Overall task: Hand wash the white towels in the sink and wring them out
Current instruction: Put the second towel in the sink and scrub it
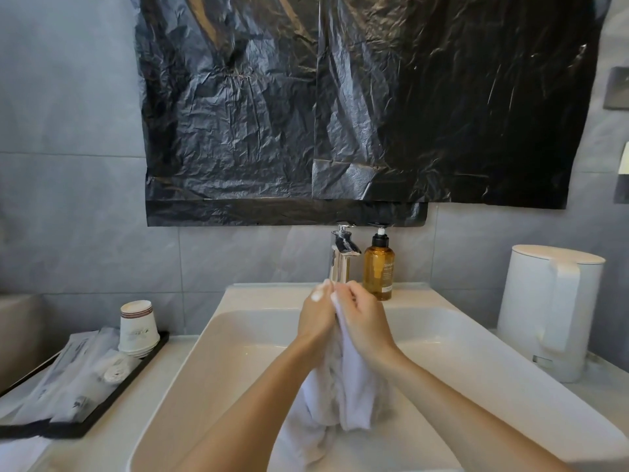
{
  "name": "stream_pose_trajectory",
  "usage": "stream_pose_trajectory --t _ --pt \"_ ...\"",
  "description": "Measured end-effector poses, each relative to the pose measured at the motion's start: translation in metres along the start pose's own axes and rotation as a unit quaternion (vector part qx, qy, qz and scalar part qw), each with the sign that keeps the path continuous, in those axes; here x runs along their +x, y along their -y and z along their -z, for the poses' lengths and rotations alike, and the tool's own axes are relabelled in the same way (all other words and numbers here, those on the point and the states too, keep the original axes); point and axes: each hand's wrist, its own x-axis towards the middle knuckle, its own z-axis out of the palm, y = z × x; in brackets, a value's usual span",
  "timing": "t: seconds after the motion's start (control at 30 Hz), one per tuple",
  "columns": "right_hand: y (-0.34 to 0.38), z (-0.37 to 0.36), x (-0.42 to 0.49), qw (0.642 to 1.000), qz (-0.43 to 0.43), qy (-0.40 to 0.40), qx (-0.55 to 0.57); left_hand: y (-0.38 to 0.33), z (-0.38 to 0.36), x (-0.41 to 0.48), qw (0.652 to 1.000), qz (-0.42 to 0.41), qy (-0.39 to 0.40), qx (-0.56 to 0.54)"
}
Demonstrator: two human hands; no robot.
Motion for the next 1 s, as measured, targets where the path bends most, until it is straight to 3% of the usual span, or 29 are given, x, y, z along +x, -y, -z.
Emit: stream_pose_trajectory --t 0.13,0.27,0.33,0.43,0.47,0.57,0.77,0.9,1.0 --pt "-0.002 0.004 0.016 0.993 -0.068 -0.094 -0.001 0.000 -0.007 -0.004 0.998 0.037 0.049 -0.018" --pt "-0.003 0.003 0.003 0.997 -0.024 0.073 0.032 0.001 0.004 0.006 1.000 0.006 0.007 -0.010" --pt "0.005 0.011 0.011 0.992 -0.088 0.070 0.061 -0.002 0.006 0.006 0.999 0.036 -0.003 -0.039" --pt "0.004 0.023 0.016 0.984 -0.123 0.003 -0.132 -0.008 0.011 0.007 0.991 0.088 0.010 -0.098" --pt "0.000 0.026 0.016 0.982 -0.111 0.011 -0.150 -0.010 0.014 0.010 0.989 0.097 0.023 -0.105" --pt "-0.002 0.027 0.011 0.982 -0.129 0.135 -0.018 -0.014 0.020 0.010 0.979 0.118 0.090 -0.137" --pt "-0.019 0.039 0.025 0.969 -0.132 0.202 -0.054 -0.007 0.014 0.009 0.963 0.130 0.178 -0.155" --pt "-0.019 0.048 0.032 0.984 -0.142 0.091 -0.052 -0.005 0.013 0.013 0.975 0.116 0.146 -0.116" --pt "-0.012 0.059 0.036 0.990 -0.127 -0.042 0.050 0.008 0.018 0.013 0.981 0.070 0.157 0.088"
